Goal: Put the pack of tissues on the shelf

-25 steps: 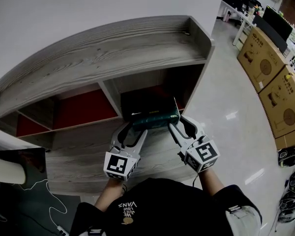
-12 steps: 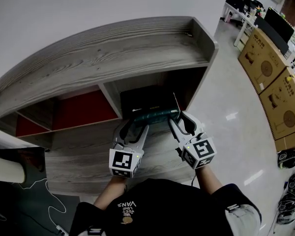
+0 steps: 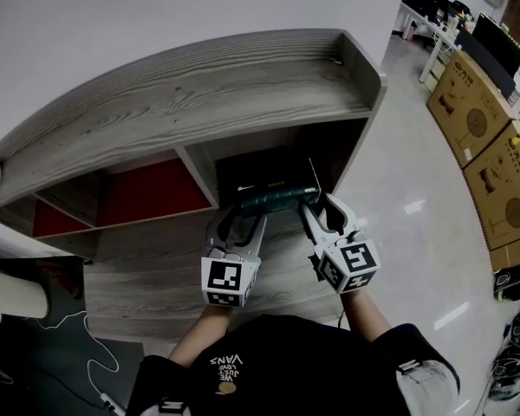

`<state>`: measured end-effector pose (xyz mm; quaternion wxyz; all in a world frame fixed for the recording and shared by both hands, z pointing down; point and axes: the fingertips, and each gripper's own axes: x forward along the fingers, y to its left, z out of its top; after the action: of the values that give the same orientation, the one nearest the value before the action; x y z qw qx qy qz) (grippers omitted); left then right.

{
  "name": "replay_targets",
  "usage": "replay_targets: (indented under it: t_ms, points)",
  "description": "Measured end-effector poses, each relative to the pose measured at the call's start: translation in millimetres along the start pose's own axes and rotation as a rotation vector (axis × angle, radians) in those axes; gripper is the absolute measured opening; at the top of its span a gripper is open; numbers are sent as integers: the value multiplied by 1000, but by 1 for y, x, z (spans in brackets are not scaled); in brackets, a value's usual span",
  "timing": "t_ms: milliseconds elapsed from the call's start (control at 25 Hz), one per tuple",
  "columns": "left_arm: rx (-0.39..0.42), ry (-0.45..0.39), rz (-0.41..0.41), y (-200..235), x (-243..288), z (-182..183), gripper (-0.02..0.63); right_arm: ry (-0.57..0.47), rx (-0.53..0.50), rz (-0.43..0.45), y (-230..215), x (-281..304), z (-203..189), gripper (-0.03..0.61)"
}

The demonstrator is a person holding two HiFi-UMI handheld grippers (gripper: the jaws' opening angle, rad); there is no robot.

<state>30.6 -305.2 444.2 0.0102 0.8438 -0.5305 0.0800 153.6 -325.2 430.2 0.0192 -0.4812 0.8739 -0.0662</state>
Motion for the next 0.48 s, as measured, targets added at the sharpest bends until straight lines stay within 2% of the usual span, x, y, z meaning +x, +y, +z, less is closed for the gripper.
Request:
replay_targets:
  t_ms: [480]
  points:
    - [8,6,21,6,6,-15,241,0,39,-11,-3,1,-8,167]
